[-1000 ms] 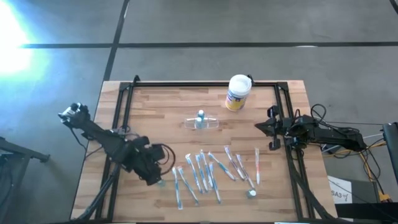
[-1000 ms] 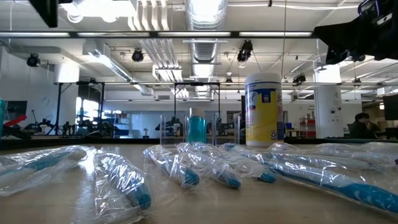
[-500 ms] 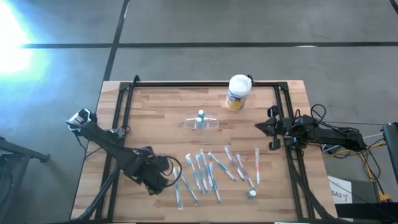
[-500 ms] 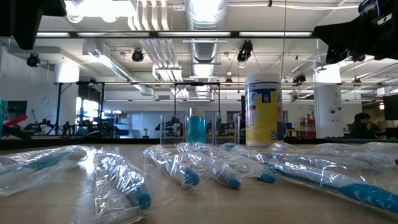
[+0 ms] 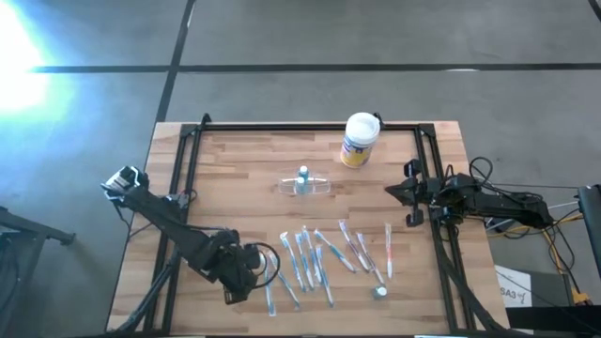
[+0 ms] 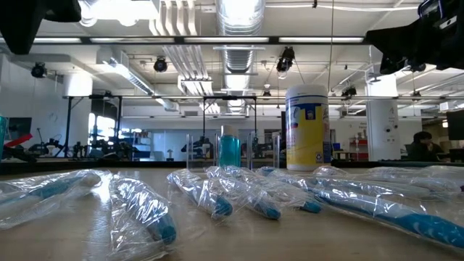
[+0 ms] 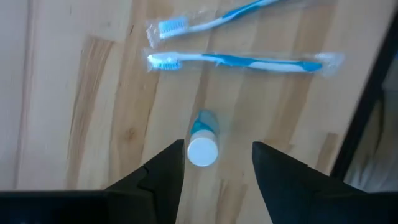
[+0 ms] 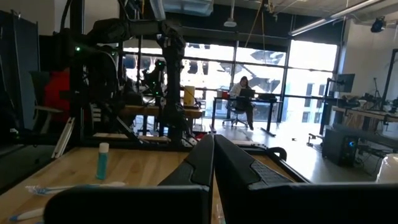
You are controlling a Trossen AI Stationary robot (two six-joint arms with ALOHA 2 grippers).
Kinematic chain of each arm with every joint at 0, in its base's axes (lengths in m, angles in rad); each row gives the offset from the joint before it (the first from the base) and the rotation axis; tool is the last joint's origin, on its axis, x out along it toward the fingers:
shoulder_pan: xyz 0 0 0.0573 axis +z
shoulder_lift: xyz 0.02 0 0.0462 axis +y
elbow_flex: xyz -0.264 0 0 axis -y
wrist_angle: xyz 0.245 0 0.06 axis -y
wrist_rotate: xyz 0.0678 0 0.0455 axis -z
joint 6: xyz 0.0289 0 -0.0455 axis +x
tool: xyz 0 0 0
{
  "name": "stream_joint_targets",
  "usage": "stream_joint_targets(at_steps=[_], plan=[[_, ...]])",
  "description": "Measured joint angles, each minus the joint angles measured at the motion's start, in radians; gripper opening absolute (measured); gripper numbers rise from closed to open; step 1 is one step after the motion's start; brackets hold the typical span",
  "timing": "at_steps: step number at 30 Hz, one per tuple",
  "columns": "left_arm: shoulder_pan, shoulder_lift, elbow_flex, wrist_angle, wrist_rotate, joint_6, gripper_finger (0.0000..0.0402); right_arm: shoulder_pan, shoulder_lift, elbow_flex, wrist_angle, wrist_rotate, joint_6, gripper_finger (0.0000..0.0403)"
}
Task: Pick & Place toothbrushing station
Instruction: Put the blue mouthwash bottle into the transparent organizer
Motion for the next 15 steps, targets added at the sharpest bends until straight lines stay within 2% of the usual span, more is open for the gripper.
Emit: stream_joint_targets(at_steps=[4, 10, 15], plan=[[0.002, 0.023, -0.001, 0.000, 0.013, -0.074, 0.0191, 0.000, 0.000, 0.000, 0.000, 0.002, 0.000, 0.0008], [0.001, 0.046, -0.001, 0.000, 0.027, -0.023, 0.0191, 0.000, 0.000, 0.000, 0.000, 0.002, 0.006, 0.0008], [0.008, 0.048, -0.001, -0.008, 0.030, -0.075, 0.0191, 0.000, 0.000, 0.000, 0.000, 0.001, 0.008, 0.0008]])
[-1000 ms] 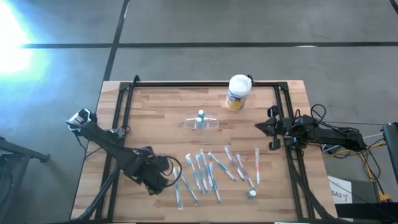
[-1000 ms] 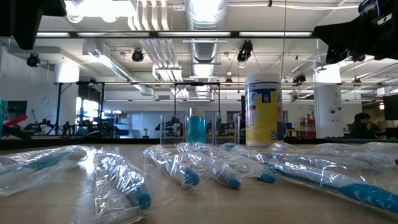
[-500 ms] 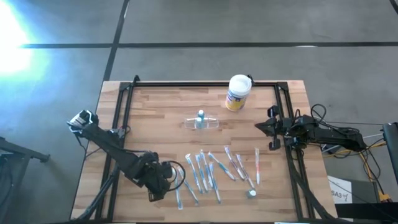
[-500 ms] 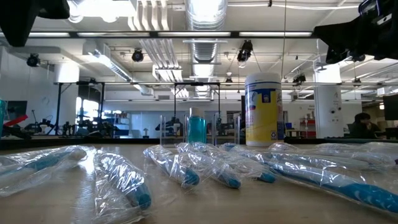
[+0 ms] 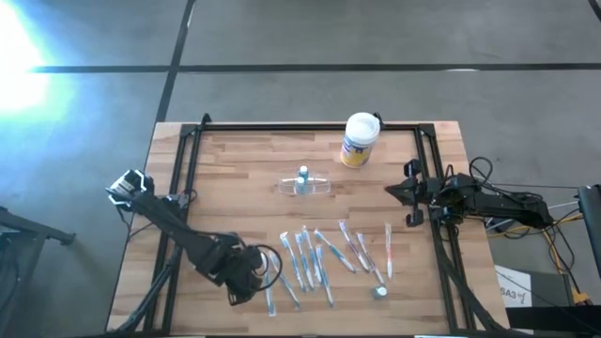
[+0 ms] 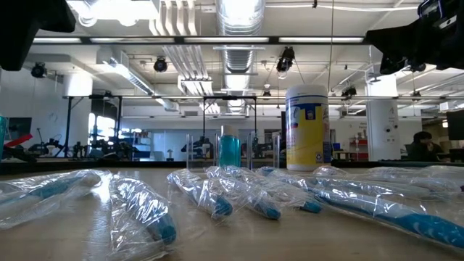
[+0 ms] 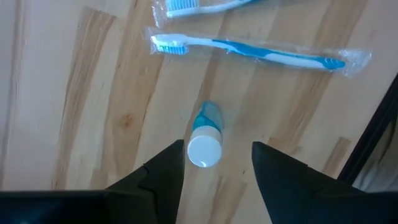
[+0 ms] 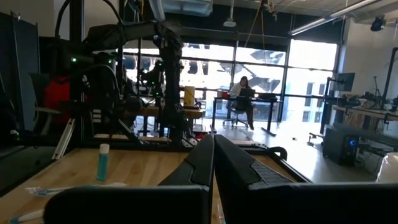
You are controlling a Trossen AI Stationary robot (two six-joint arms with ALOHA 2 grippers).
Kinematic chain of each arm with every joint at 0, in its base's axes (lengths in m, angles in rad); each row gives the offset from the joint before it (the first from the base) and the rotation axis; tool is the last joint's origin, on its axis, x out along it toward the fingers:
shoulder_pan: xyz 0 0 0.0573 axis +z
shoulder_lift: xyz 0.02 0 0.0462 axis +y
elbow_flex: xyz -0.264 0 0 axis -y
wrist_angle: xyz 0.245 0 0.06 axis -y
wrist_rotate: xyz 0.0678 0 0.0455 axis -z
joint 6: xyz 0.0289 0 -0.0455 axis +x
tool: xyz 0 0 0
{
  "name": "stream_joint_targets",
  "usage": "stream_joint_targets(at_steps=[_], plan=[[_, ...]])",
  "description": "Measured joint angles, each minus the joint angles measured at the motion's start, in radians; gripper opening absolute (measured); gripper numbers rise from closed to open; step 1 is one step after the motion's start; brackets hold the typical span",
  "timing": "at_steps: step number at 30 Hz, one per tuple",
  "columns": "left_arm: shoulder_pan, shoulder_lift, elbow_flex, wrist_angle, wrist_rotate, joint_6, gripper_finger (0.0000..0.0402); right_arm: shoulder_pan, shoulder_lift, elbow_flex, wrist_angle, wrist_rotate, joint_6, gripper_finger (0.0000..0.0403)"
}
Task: Pick & Place toothbrushing station
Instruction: Put the blue mouthwash bottle into the transparent organizer
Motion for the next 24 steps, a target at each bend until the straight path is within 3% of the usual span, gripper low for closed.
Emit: stream_joint_targets(at_steps=[11, 24], plan=[[0.000, 0.000, -0.048, 0.006, 0.028, -0.089, 0.0190, 0.000, 0.000, 0.000, 0.000, 0.000, 0.011, 0.0008], [0.004, 0.000, -0.083, 0.047, 0.033, -0.067, 0.0190, 0.000, 0.000, 0.000, -0.003, 0.000, 0.012, 0.0008]])
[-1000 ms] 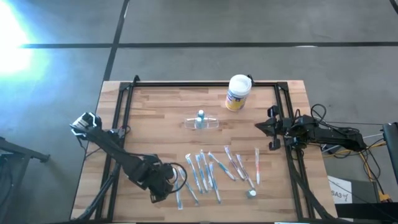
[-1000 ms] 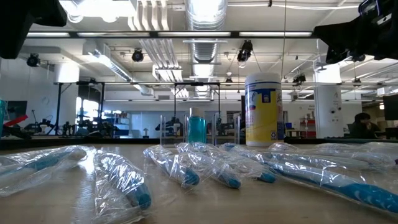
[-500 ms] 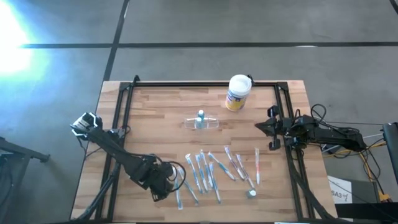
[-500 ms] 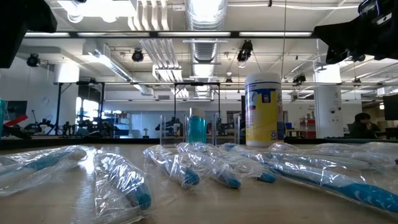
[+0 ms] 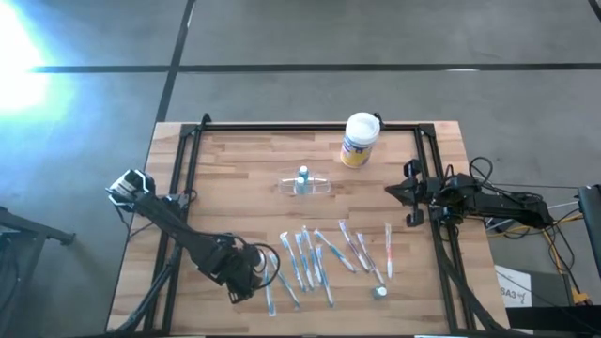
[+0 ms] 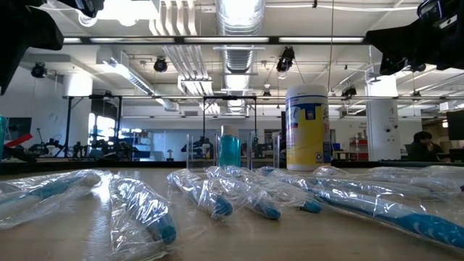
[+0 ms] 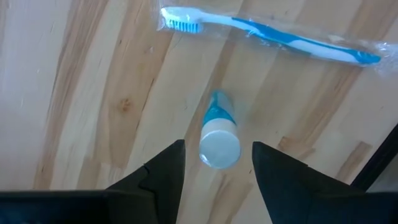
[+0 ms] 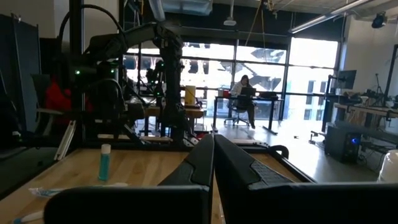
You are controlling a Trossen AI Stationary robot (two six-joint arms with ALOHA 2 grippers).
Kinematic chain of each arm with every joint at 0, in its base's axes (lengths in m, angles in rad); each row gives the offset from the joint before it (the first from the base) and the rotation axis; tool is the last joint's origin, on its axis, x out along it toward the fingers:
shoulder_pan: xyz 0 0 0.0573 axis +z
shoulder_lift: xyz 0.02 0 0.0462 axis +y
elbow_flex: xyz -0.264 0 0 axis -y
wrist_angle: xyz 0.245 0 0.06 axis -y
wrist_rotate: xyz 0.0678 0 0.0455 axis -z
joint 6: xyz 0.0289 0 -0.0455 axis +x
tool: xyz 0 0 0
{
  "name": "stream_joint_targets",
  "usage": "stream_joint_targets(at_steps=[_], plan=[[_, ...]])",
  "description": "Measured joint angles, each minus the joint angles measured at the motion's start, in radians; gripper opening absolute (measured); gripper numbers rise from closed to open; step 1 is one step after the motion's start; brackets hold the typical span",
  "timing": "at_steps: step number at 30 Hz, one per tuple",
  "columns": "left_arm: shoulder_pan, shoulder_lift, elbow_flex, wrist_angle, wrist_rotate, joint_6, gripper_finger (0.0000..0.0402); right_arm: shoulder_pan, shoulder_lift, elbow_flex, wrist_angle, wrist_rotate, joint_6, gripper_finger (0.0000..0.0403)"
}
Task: Pick & Place toothbrushing station
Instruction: Put the blue mouthwash bottle into the transparent organizer
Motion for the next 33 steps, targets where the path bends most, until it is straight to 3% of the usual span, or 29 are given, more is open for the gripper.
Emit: stream_joint_targets(at_steps=[12, 33], plan=[[0.015, 0.000, -0.057, 0.048, 0.002, -0.001, 0.0190, 0.000, 0.000, 0.000, -0.001, 0.000, 0.000, 0.0008], [0.018, -0.003, -0.004, 0.041, -0.014, 0.018, 0.0191, 0.000, 0.000, 0.000, -0.001, 0.000, -0.001, 0.0008]])
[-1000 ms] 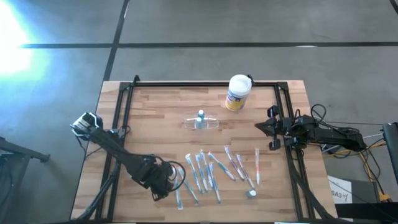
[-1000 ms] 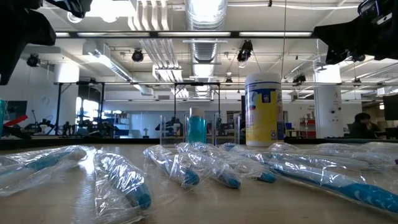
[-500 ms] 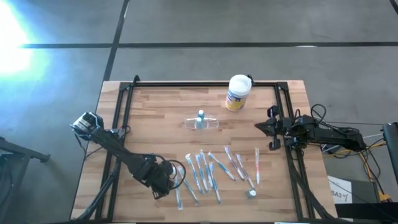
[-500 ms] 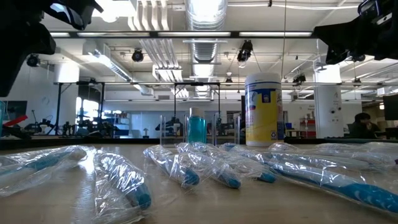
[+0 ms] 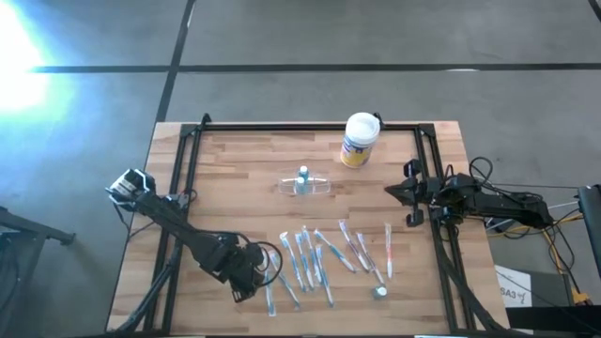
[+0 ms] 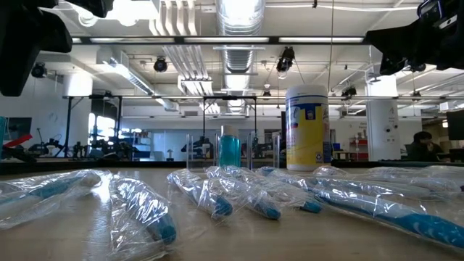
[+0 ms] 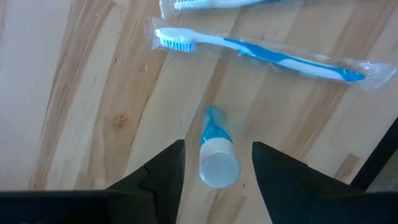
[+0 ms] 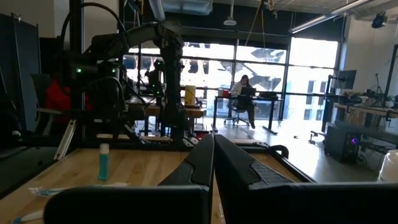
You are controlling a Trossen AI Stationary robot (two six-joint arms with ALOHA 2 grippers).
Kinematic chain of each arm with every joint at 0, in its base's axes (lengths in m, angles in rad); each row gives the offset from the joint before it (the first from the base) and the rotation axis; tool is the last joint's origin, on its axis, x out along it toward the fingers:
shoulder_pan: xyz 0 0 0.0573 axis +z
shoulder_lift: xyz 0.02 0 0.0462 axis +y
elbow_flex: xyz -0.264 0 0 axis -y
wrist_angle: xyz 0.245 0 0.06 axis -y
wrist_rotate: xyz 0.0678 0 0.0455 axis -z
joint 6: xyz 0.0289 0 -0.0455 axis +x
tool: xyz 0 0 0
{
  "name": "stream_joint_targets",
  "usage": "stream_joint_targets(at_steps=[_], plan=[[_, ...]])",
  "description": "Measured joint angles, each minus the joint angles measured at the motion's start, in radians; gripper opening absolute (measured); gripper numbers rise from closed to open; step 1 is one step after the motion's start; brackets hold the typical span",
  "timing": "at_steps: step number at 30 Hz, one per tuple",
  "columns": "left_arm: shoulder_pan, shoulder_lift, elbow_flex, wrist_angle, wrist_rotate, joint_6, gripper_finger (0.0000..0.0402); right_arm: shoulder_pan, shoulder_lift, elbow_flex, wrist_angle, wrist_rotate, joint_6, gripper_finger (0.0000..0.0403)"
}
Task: Pick & Place toothbrushing station
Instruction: Put the blue mouthwash bottle into the transparent organizer
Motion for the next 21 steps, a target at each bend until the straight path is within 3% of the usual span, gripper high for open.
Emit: stream_joint_targets(at_steps=[14, 21], plan=[[0.000, 0.000, -0.003, -0.014, 0.015, 0.006, 0.0191, 0.000, 0.000, 0.000, 0.000, 0.000, -0.002, 0.0008], [0.002, -0.033, -0.002, -0.026, -0.069, 0.035, 0.0191, 0.000, 0.000, 0.000, -0.001, 0.000, -0.003, 0.0008]])
